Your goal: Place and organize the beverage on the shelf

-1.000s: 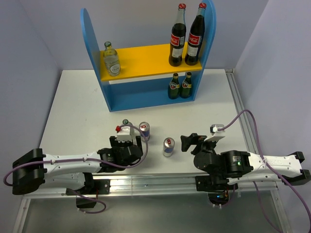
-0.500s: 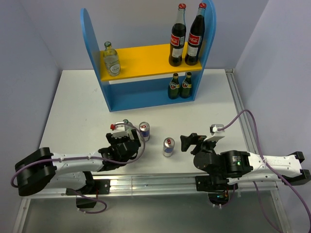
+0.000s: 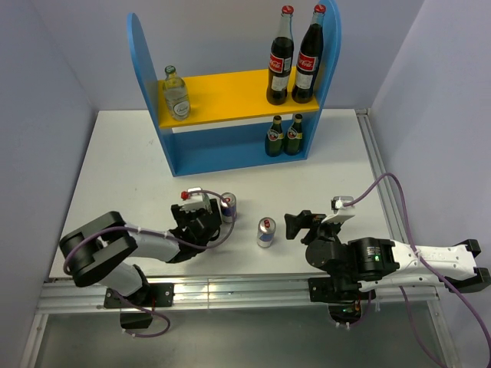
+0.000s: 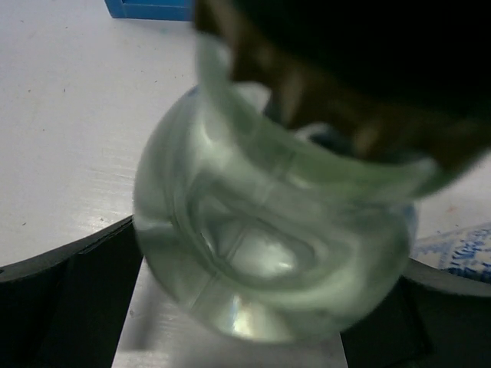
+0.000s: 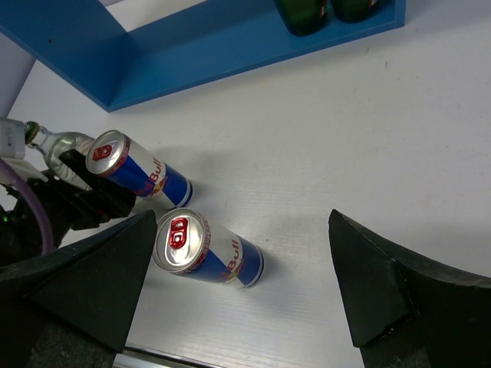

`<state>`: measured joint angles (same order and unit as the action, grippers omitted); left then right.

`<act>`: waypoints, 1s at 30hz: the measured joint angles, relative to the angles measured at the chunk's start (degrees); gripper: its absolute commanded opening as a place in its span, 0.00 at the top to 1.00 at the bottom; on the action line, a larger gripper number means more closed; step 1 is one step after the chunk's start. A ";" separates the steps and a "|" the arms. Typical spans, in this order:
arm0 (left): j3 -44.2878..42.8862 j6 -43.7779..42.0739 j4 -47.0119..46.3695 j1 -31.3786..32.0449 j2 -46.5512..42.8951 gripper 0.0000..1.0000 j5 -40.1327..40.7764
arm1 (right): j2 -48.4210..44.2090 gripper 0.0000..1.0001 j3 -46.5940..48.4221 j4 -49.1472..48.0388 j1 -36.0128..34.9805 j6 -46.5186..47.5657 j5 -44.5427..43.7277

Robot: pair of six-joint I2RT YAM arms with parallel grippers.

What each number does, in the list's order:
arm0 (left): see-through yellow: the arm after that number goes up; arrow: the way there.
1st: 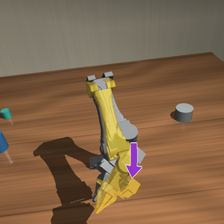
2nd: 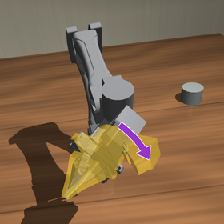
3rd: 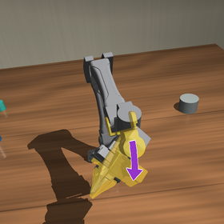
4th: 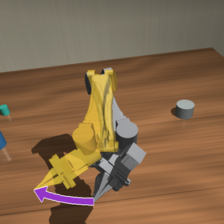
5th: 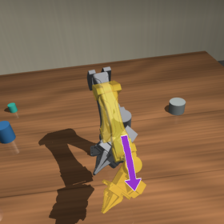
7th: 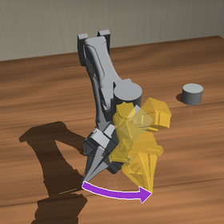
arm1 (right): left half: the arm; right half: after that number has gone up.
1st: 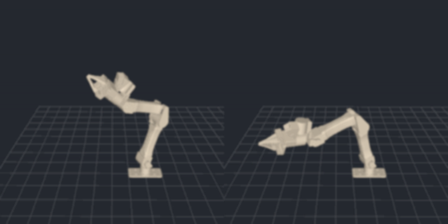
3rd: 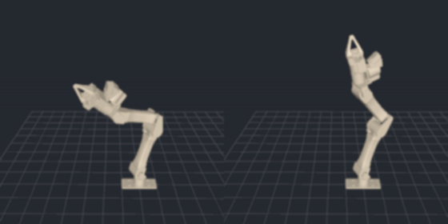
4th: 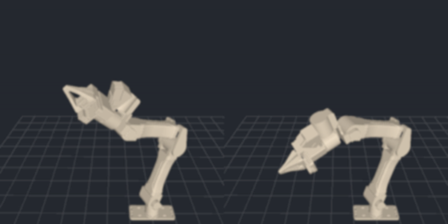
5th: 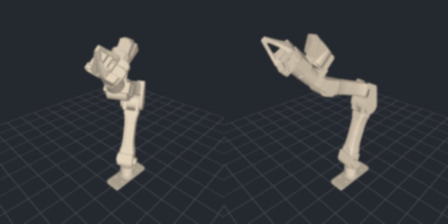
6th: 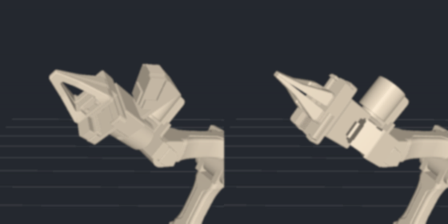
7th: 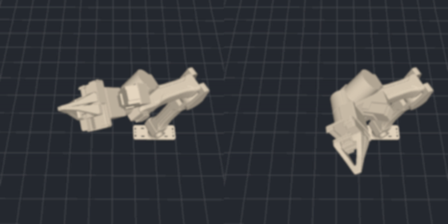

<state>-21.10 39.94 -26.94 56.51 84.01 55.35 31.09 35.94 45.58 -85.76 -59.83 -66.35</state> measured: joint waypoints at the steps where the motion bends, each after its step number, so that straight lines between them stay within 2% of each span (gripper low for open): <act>1: -0.22 -0.52 -1.07 -0.22 1.44 0.02 -0.04 | 0.00 0.00 0.00 -0.02 0.00 0.04 0.00; 3: -0.50 -1.57 -2.95 -0.55 3.52 0.06 -0.15 | 0.00 0.00 0.00 -0.04 0.00 0.15 0.00; 5: -0.55 -2.38 -4.83 -0.74 4.68 0.20 -0.15 | 0.00 0.00 0.00 -0.13 0.00 0.31 0.00; 9: -0.83 -4.42 -7.08 -0.94 5.22 0.34 -0.46 | 0.00 0.00 0.00 -0.17 0.00 0.35 0.00; 11: -0.96 -5.49 -7.32 -1.14 5.35 0.55 -0.52 | 0.00 0.00 0.00 -0.17 0.00 0.37 0.00; 12: -1.03 -6.14 -7.28 -1.31 5.38 0.75 -0.63 | 0.00 0.00 0.00 -0.20 0.00 0.39 0.00; 15: -1.44 -6.54 -6.40 -1.60 5.20 0.96 -0.94 | 0.00 0.00 0.00 -0.20 0.00 0.55 0.00; 16: -1.66 -6.51 -5.57 -1.66 4.90 0.99 -1.09 | 0.00 0.00 0.00 -0.20 0.00 0.55 0.00; 22: -4.37 -5.92 9.14 -1.68 -4.72 1.00 -2.73 | 0.02 0.00 0.00 -0.24 0.00 0.57 0.00; 27: -13.35 -6.19 23.47 -1.68 -14.80 1.00 -3.87 | 0.09 0.00 0.00 -0.57 0.00 0.79 0.00; 30: -21.09 -7.15 29.99 -1.68 -17.07 1.00 -4.66 | 0.15 0.00 0.00 -0.61 0.00 0.79 -0.02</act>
<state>-42.19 32.80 3.05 54.83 66.94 50.70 31.24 35.94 44.97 -85.76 -59.05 -66.37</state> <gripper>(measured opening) 0.713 0.999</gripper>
